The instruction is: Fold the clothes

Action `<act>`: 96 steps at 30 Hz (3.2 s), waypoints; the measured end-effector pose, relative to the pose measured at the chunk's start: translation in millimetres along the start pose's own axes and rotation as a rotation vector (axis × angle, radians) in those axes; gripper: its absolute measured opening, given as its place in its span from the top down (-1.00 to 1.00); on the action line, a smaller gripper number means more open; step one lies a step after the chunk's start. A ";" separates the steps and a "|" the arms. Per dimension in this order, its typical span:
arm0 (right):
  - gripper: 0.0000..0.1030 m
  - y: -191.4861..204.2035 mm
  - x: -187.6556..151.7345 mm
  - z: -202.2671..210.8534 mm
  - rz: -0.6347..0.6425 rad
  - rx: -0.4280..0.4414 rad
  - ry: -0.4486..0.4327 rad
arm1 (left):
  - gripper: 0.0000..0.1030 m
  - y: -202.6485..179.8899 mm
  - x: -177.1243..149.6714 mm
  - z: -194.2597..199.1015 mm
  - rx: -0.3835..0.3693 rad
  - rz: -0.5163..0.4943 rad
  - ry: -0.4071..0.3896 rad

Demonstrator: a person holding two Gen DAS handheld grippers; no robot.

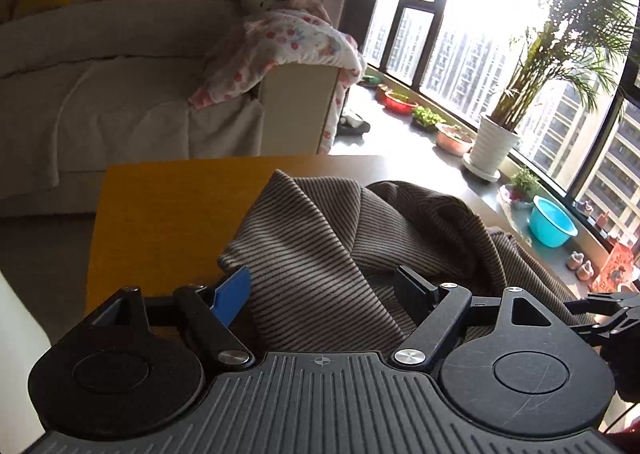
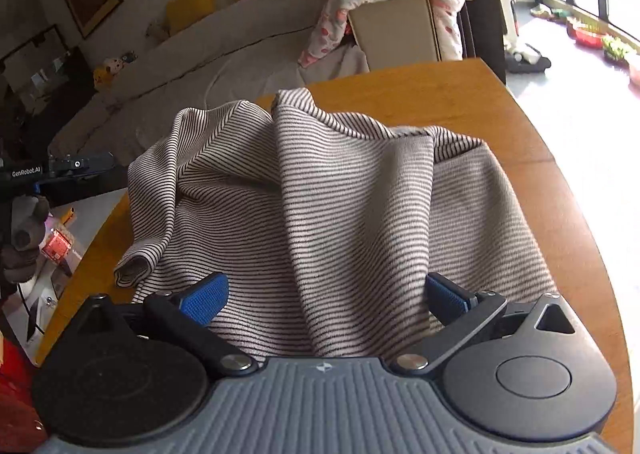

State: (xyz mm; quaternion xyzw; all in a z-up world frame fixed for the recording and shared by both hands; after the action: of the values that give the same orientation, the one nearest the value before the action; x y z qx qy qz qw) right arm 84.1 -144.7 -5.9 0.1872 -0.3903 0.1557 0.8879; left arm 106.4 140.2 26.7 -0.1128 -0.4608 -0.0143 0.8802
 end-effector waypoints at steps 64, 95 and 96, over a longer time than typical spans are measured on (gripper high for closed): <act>0.88 49.2 202.1 -254.0 0.205 -0.059 -0.012 | -0.96 -87.5 -64.8 -97.2 -0.187 -0.113 0.198; 0.11 -46.9 -43.4 35.8 -0.048 -0.046 0.137 | -1.00 -127.7 -102.4 -50.4 -0.262 -0.106 0.177; 0.11 -44.9 -45.8 41.5 -0.049 -0.037 0.147 | -1.00 -127.7 -106.3 -44.3 -0.260 -0.110 0.180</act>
State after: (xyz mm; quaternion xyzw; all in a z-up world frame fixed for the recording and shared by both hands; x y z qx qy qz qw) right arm 47.2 -209.1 -23.9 0.1681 -0.3220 0.1401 0.9211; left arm 64.5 -1.9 -60.6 -0.1988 -0.3798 -0.1319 0.8938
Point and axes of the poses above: each gripper's, at about its wrist camera, not at the fingertips, and z roughly against the way its jaws point, y to its left, x to its top, the point moved 4 cm from there along -z, roughly the way its jaws point, and after that the axes turned 1 degree about -y, right-handed, at the moved point
